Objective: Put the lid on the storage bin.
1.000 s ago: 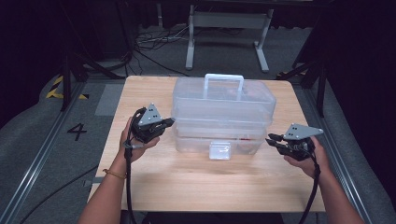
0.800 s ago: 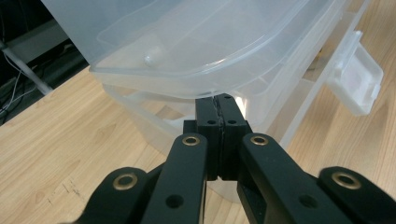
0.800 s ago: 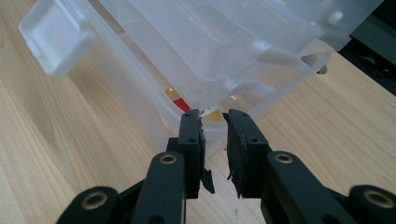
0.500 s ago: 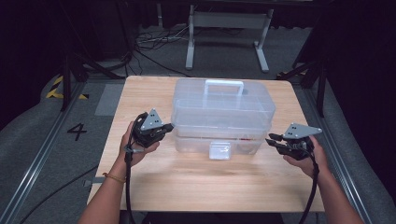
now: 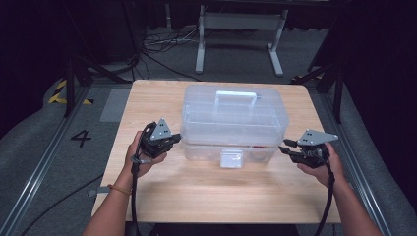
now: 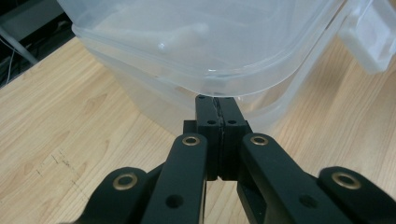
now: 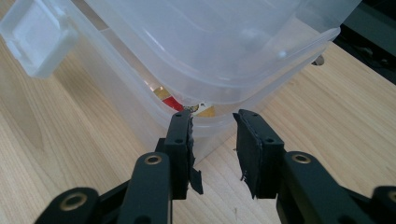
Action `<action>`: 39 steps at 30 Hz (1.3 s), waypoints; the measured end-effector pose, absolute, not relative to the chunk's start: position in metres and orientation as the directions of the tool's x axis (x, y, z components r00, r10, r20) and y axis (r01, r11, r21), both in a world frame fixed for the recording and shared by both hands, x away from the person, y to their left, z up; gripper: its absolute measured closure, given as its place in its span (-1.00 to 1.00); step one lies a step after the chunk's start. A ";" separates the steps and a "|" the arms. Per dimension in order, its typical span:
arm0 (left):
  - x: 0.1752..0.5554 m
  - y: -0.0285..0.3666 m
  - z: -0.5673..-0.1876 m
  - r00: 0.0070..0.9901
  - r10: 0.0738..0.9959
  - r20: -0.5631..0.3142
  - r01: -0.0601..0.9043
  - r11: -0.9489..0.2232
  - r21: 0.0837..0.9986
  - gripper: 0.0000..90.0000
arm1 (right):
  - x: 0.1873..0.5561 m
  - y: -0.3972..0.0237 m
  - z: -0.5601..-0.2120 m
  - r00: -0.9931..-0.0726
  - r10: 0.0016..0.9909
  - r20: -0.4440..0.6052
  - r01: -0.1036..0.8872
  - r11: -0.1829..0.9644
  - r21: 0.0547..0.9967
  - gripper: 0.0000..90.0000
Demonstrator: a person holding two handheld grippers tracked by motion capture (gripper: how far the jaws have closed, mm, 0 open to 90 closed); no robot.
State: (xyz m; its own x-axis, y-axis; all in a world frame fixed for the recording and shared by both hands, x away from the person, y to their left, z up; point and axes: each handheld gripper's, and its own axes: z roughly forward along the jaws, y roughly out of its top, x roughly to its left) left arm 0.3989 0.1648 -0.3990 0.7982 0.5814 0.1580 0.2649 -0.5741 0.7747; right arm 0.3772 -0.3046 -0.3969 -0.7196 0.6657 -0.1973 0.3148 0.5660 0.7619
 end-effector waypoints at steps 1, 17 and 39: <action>0.399 0.164 -0.400 0.798 0.579 0.167 0.264 -0.586 0.766 1.00 | 0.377 -0.305 -0.397 -0.721 0.665 -0.196 0.315 0.566 0.762 0.48; 0.399 0.167 -0.407 0.789 0.590 0.172 0.278 -0.592 0.756 1.00 | 0.377 -0.305 -0.400 -0.728 0.661 -0.184 0.327 0.570 0.754 0.32; 0.390 0.169 -0.405 0.799 0.557 0.226 0.257 -0.657 0.708 0.80 | 0.374 -0.298 -0.399 -0.737 0.642 -0.213 0.319 0.607 0.728 -0.01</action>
